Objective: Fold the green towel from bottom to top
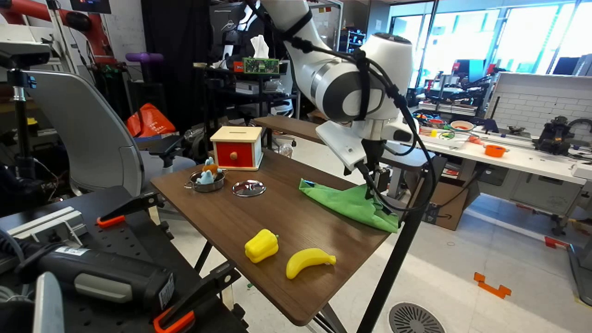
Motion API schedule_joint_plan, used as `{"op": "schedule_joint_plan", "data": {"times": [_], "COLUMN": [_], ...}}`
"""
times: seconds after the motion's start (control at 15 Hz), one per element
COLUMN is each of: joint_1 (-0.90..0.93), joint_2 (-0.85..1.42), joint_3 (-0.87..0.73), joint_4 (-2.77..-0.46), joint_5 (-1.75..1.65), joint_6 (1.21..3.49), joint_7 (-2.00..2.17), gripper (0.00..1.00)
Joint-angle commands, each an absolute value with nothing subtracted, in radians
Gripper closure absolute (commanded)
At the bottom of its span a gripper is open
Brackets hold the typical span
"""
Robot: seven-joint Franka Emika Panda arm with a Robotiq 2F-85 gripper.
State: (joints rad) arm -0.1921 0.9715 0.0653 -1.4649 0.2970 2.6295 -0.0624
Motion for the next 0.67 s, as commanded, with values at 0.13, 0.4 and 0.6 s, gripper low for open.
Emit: {"op": "schedule_joint_plan", "data": {"times": [0.13,0.4,0.6], "joint_1": [-0.266,-0.253,-0.263], "joint_2": [0.675,0.659,0.580], "joint_3": [0.176,0.179,0.195], "joint_4": [-1.766,-1.759,-1.845], "joint_5": [0.318,0.318,0.331], "joint_6": [2.644,2.626,2.622], "joint_7": [-0.230,-0.259,-0.303], "gripper": [0.00,0.00,0.00]}}
